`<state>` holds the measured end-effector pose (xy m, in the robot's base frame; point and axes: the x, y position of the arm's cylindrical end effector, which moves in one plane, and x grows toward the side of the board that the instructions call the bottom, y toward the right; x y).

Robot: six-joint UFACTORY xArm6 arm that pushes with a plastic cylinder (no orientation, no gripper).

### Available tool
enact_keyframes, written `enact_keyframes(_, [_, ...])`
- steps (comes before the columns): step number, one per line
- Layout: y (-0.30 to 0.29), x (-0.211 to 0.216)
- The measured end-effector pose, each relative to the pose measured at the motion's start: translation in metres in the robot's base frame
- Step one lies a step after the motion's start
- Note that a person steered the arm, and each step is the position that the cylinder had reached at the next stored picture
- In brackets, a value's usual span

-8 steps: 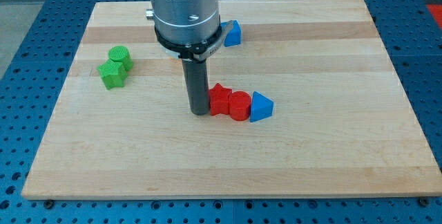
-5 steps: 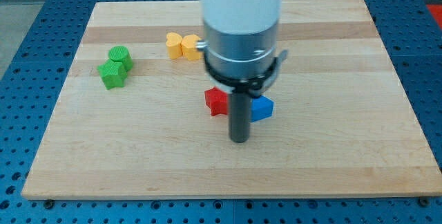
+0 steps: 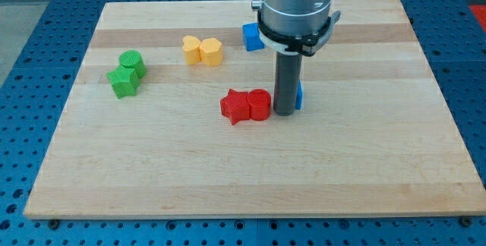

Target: Slide the blue triangle closer to the blue cube

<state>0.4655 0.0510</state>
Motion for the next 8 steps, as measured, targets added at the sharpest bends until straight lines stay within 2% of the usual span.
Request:
enact_keyframes(1, [0.022, -0.001])
enact_keyframes(2, [0.031, -0.019])
enact_keyframes(6, [-0.007, -0.108])
enact_keyframes(8, [-0.015, -0.13])
